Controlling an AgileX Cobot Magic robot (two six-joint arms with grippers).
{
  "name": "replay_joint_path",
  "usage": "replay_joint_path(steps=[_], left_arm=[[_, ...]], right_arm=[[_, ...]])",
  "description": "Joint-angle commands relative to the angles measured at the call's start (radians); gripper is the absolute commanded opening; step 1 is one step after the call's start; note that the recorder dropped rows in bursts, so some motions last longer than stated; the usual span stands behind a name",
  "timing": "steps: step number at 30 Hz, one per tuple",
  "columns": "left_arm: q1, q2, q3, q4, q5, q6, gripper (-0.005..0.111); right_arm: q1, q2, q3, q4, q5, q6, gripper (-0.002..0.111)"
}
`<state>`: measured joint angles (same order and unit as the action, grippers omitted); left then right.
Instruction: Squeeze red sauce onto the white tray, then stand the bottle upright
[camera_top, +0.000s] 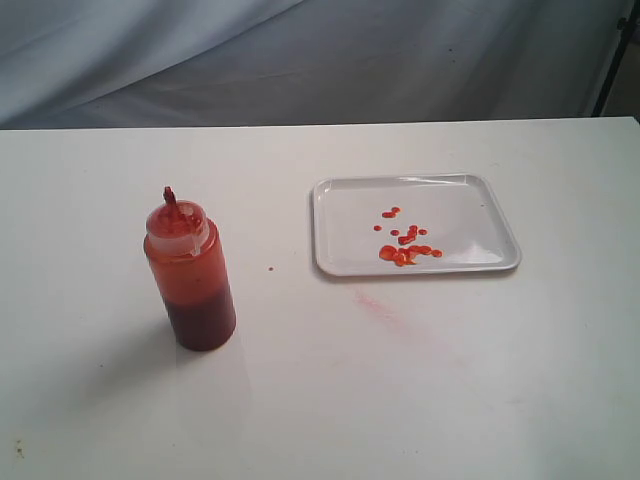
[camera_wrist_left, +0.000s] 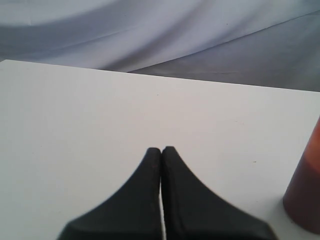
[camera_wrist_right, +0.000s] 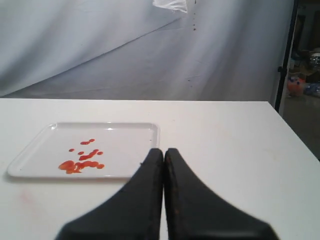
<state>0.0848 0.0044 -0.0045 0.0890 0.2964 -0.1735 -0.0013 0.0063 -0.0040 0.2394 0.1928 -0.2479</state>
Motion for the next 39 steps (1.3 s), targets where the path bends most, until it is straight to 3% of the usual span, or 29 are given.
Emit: replay_joint_path(steps=[1,10,19,39], left_arm=[[-0.007,-0.004,0.005,0.003,-0.008,-0.001,0.001],[-0.007,-0.004,0.005,0.003,-0.008,-0.001,0.001],[-0.007,-0.004,0.005,0.003,-0.008,-0.001,0.001],[-0.007,-0.004,0.005,0.003,-0.008,-0.001,0.001]], right_arm=[[0.001,-0.006,0.004,0.017,0.006,-0.014,0.000],[0.001,-0.006,0.004,0.119,-0.031,-0.013,0.000],[0.001,-0.006,0.004,-0.198,0.006,0.283,0.000],[0.001,-0.006,0.004,-0.229,0.145,0.197,0.000]])
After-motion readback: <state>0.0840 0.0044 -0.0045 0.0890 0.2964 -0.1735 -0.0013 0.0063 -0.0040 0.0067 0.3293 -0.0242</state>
